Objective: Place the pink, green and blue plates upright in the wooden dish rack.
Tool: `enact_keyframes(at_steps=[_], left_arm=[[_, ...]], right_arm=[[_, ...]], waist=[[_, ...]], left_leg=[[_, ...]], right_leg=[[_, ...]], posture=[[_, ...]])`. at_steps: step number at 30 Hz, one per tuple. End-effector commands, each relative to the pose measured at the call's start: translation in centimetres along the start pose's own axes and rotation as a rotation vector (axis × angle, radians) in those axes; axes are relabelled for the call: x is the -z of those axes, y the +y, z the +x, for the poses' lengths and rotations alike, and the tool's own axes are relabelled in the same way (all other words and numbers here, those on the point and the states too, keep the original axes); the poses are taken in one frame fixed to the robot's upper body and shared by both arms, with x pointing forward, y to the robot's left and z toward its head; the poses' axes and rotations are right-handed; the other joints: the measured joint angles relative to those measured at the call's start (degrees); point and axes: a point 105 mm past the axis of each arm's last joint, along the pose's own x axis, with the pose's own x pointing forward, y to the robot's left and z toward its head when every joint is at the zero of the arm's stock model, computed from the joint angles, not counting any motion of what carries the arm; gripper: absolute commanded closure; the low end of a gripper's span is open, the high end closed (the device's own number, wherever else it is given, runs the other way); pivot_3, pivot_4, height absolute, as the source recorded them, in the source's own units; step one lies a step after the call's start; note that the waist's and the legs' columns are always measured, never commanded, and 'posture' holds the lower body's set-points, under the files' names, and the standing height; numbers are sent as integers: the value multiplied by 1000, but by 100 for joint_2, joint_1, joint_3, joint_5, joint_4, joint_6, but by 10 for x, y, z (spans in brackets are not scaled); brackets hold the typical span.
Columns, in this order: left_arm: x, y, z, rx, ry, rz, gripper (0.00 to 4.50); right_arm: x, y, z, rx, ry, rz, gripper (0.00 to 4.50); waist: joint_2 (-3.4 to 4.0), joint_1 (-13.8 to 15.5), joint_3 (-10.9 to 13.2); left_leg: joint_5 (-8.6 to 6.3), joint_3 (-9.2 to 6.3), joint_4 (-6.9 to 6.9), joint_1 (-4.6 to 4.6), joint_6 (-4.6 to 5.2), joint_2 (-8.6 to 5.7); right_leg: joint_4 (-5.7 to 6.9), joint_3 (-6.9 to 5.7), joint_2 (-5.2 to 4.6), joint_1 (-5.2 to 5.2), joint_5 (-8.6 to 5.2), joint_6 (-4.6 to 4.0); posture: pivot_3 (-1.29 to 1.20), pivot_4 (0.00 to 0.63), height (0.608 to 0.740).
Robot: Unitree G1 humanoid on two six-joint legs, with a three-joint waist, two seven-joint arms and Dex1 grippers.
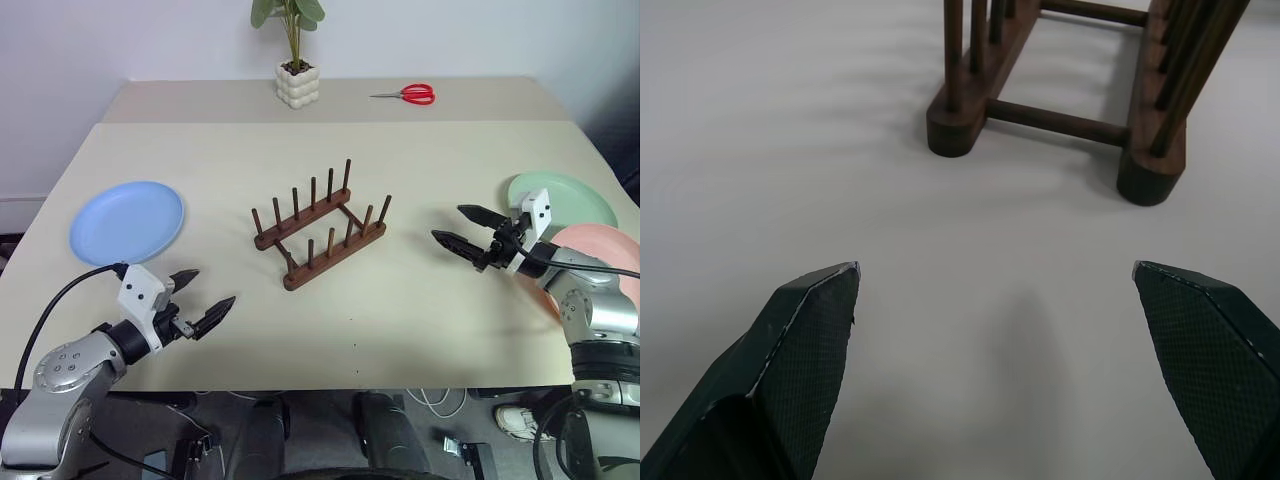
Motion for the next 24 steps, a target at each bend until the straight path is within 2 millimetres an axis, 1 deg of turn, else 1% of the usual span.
enact_keyframes(at_steps=[1,3,5,6,8,9,10,12,15,17,20,24], left_arm=[[2,-9,5,43,2,9,0],[7,-21,11,104,32,11,0],[6,-27,13,141,29,6,0],[5,-26,12,149,23,0,0],[12,-29,21,164,37,26,0],[14,-35,28,183,45,37,0],[16,-39,32,197,49,44,0],[18,-45,45,195,45,42,0],[18,-48,54,195,34,71,0],[18,-48,68,182,26,71,0],[19,-51,98,177,23,78,0],[20,-52,113,159,19,98,0]], right_arm=[[-11,2,4,3,-47,-36,27],[-11,5,5,-9,-35,-52,27],[-14,8,5,-18,-37,-60,27],[-15,11,8,-23,-42,-61,27],[-16,10,6,-2,-54,-51,27],[-14,11,4,0,-51,-45,27],[-12,13,3,0,-49,-42,27],[-9,17,3,1,-53,-31,27],[-8,21,4,5,-62,-22,27],[-7,24,3,7,-65,-15,27],[-5,28,4,13,-72,-7,27],[-6,29,5,24,-78,-8,27]], waist=[[0,0,0],[0,2,0],[0,-1,0],[0,-1,0],[1,5,-1],[1,13,-1],[0,17,-1],[0,19,-2],[2,12,-2],[6,11,-4],[6,53,-6],[8,48,-8]], left_leg=[[0,0,0,0,0,0],[0,0,1,0,0,0],[0,0,1,-1,0,0],[0,0,0,0,0,0],[0,0,-1,1,0,0],[0,0,0,1,0,0],[0,0,1,0,0,0],[0,0,2,-2,0,-1],[0,-1,3,-1,0,-2],[0,-1,1,2,0,-2],[0,-4,9,5,0,-3],[0,-4,9,7,0,-6]], right_leg=[[0,0,0,0,0,0],[0,0,0,0,0,0],[0,0,0,0,0,0],[0,0,0,0,0,0],[2,0,1,-2,0,0],[2,0,1,-1,0,0],[1,0,1,0,0,0],[-3,0,-1,2,0,1],[0,0,-2,2,2,3],[3,0,-1,2,2,3],[4,-2,1,10,2,3],[2,-1,-2,15,4,8]], posture=[[0,150,730],[0,150,730],[0,150,730],[0,150,730],[0,150,730],[0,150,730],[0,150,730],[0,150,730],[0,150,730],[0,150,730],[0,150,730],[0,150,730]])
